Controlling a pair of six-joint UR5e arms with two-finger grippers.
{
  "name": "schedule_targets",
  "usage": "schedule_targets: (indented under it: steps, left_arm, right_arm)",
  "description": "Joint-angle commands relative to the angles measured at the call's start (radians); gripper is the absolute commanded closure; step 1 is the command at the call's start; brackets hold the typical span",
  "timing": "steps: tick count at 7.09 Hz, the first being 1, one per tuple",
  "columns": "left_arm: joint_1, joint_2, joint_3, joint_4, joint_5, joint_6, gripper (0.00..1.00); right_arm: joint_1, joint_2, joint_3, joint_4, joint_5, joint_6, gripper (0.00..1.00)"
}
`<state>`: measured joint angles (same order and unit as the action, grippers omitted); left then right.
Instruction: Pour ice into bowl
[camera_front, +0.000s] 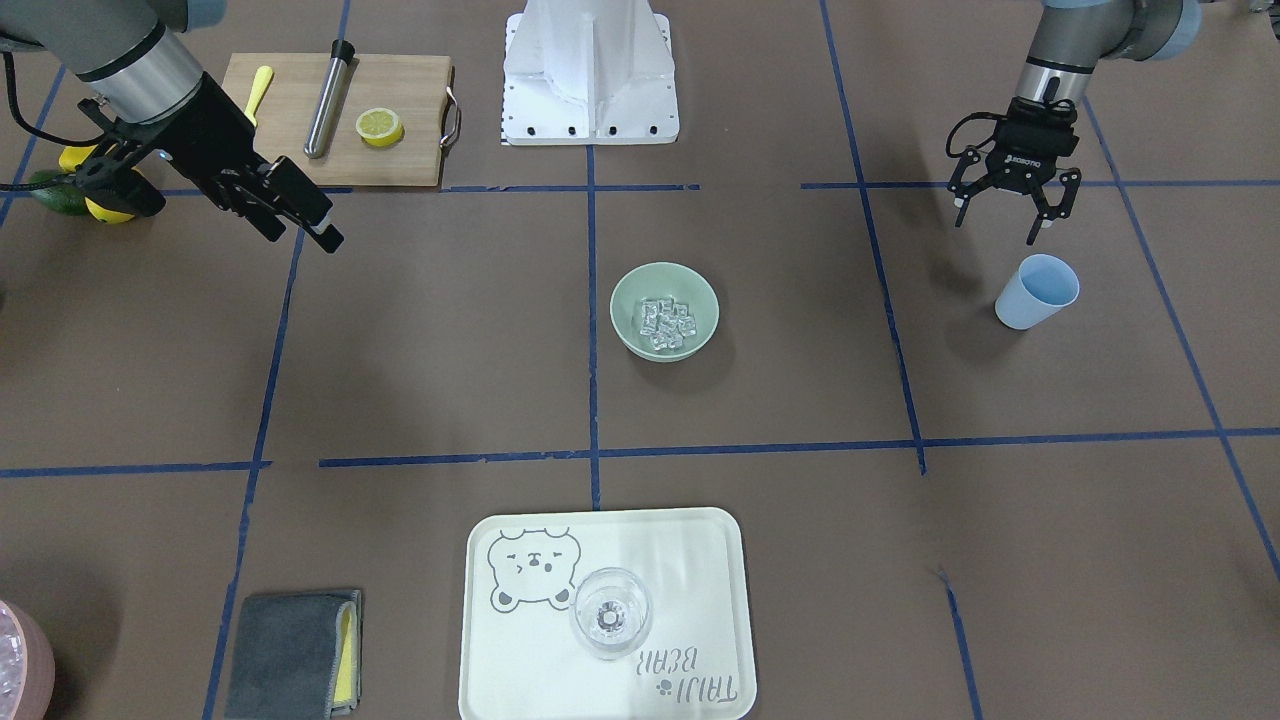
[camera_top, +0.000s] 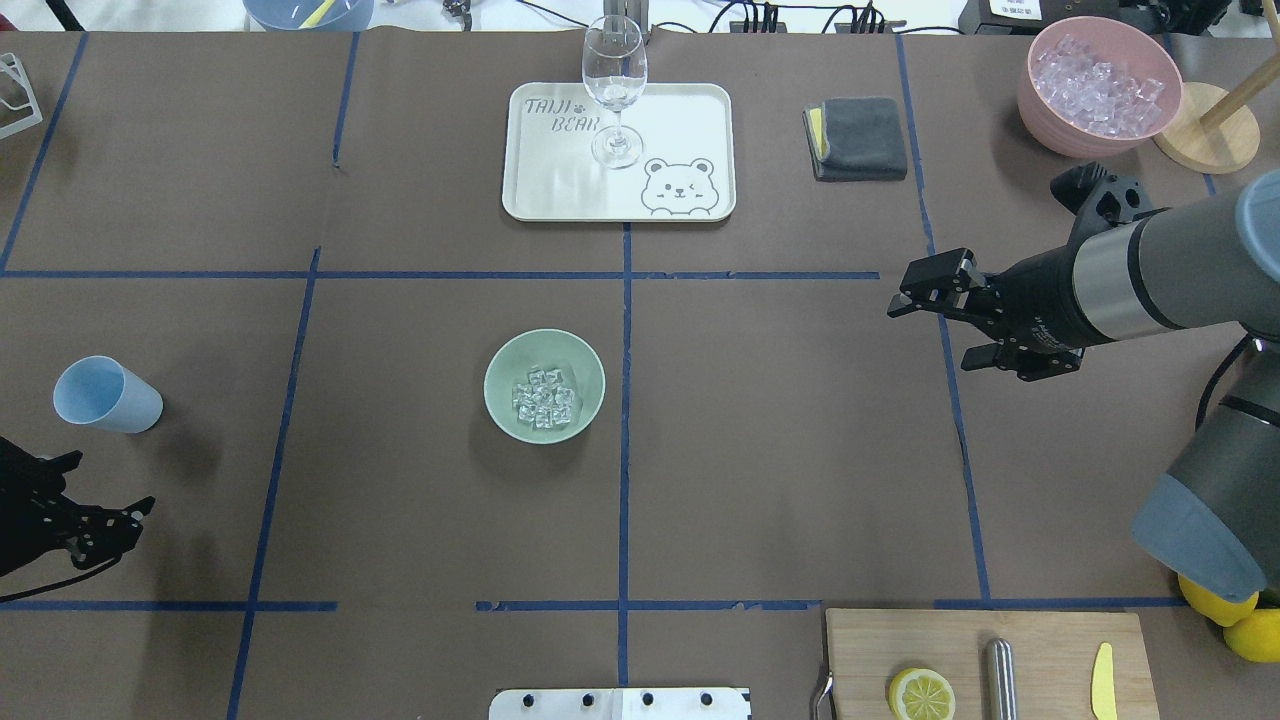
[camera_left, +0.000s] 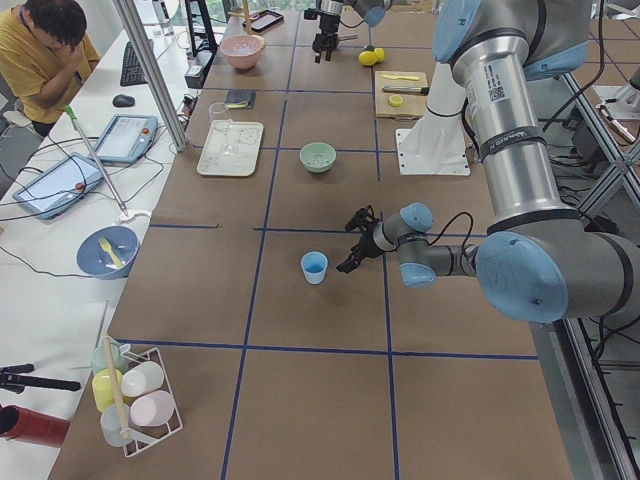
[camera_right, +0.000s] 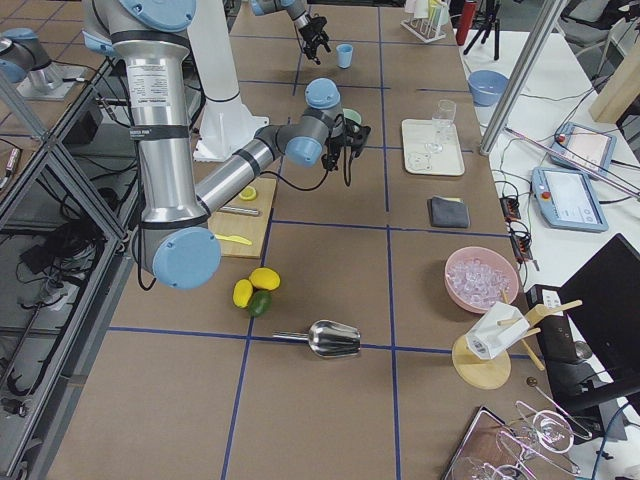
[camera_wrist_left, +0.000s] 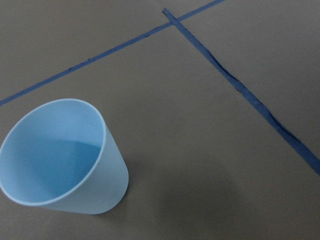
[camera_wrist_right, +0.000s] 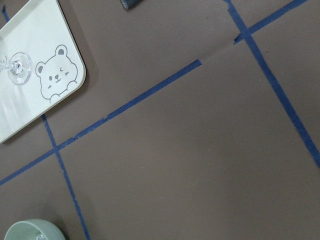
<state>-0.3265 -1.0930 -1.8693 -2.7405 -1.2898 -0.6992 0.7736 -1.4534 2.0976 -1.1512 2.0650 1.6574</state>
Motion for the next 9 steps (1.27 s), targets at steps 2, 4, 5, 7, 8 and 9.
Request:
schedule_targets:
  steps: [2, 4, 5, 7, 8, 9]
  left_arm:
    - [-0.315, 0.018, 0.021, 0.001, -0.318, 0.382, 0.0]
    - [-0.567, 0.012, 0.053, 0.002, -0.493, 0.635, 0.0]
    - [-0.662, 0.001, 0.07, 0.007, -0.52, 0.683, 0.0]
    - [-0.767, -0.036, 0.082, 0.047, -0.569, 0.684, 0.0]
    - [-0.863, -0.112, 0.082, 0.168, -0.632, 0.684, 0.0]
    - [-0.932, -0.195, 0.081, 0.287, -0.682, 0.684, 0.0]
  right_arm:
    - [-0.086, 0.091, -0.004, -0.012, -0.014, 0.022, 0.0]
    - [-0.183, 0.218, -0.054, -0.06, -0.093, 0.068, 0.0]
    - [-0.213, 0.301, -0.07, -0.165, -0.109, 0.074, 0.0]
    - [-0.276, 0.428, -0.213, -0.188, -0.188, 0.076, 0.0]
    - [-0.313, 0.5, -0.323, -0.185, -0.263, 0.078, 0.0]
    - [-0.33, 0.552, -0.403, -0.183, -0.317, 0.096, 0.0]
